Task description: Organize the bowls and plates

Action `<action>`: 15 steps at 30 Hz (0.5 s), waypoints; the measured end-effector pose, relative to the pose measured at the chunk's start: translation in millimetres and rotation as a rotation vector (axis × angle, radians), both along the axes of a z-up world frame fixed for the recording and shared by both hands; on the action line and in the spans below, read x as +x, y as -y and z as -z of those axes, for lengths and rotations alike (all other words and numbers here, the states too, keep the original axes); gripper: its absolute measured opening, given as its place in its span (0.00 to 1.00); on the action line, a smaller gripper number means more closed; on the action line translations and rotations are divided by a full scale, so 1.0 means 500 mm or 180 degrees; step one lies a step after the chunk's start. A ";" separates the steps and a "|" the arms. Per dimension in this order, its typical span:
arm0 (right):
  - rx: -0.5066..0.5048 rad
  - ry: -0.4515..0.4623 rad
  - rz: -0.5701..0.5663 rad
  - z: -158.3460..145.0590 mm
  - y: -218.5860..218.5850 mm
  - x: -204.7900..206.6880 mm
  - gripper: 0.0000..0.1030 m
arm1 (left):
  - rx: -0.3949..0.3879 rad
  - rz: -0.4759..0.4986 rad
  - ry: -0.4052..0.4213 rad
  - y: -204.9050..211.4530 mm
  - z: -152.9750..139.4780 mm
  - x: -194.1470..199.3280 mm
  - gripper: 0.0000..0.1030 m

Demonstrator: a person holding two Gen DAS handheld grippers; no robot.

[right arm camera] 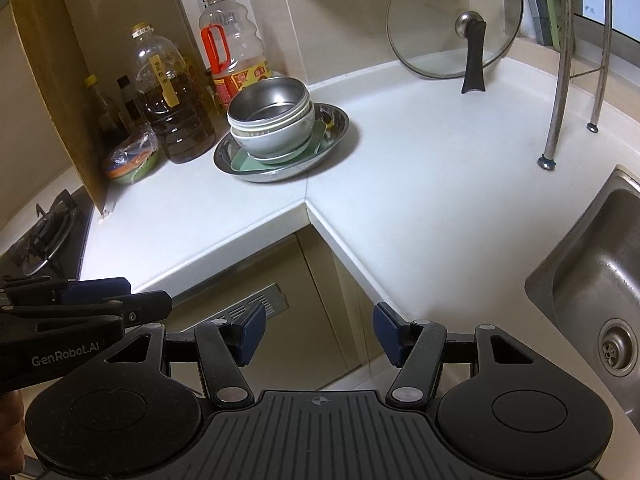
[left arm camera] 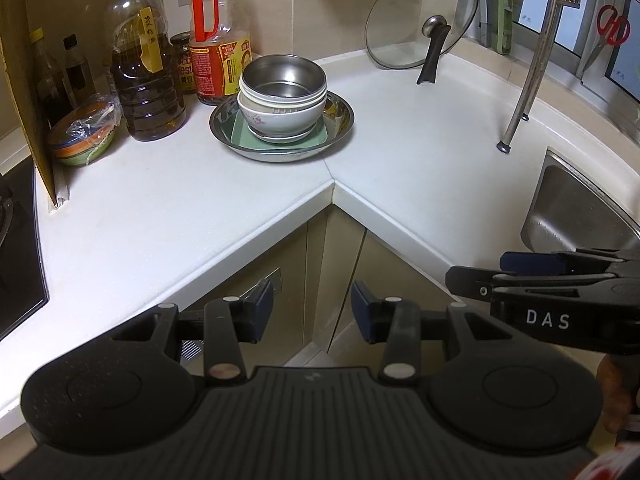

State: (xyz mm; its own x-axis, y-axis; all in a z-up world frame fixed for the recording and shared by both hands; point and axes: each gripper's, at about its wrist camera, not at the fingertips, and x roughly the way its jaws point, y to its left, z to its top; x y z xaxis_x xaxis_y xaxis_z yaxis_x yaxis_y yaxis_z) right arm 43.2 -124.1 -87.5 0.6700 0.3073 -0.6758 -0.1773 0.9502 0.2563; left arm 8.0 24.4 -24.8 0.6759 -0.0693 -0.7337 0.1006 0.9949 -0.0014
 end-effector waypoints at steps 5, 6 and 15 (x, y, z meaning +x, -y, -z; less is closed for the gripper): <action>-0.0001 0.0002 -0.0001 0.000 0.000 0.000 0.58 | -0.0001 0.0000 0.0000 0.000 0.000 0.000 0.39; -0.0001 0.0001 -0.0001 0.000 0.000 0.000 0.58 | -0.0001 0.0000 0.0000 0.000 0.000 0.000 0.39; 0.0000 0.0007 -0.0004 -0.001 -0.003 0.000 0.58 | 0.0000 -0.0001 0.0005 -0.001 -0.001 -0.001 0.39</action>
